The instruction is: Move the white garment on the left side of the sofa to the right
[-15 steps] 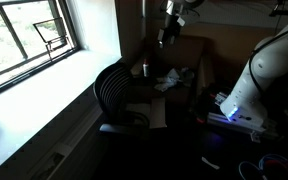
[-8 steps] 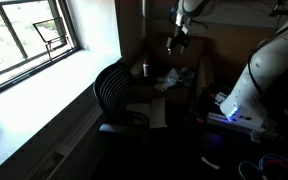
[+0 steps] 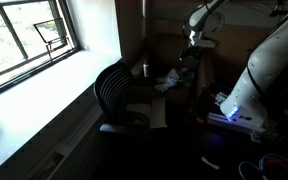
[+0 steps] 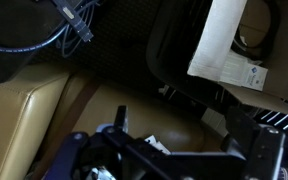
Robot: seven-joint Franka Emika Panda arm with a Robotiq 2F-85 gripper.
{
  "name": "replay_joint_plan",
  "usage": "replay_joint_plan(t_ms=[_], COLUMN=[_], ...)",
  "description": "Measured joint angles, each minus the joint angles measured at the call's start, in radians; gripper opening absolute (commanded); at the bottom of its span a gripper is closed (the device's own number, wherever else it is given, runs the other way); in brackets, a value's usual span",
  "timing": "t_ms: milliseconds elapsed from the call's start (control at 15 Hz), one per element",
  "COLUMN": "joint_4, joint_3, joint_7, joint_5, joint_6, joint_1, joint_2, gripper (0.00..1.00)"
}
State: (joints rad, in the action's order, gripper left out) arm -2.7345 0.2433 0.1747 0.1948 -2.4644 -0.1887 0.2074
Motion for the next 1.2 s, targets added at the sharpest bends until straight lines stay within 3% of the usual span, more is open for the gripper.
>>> replay_joint_plan(t_ms=[267,667,733,933,1067,1200], joint_4=[0.000,-0.006,0.001,0.066,0.122,0.175], joint_3=[-0.013,-0.055,-0.052,-0.023,-0.017,-0.015], joint_7=[0.086,0.198,0.191,0.094,-0.003,-0.078], joint_5=[-0.022,-0.013,0.035,0.300,0.468,0.560], joint_6=[-0.064,-0.511,-0.548,-0.508,-0.428,-0.348], joint_1=[-0.009,-0.009,0.000,0.024,-0.003,-0.053], joint_2=[-0.018,-0.126,-0.151,-0.246,-0.324,-0.406], gripper=[1.00,1.00,1.00,1.00,1.00,1.00])
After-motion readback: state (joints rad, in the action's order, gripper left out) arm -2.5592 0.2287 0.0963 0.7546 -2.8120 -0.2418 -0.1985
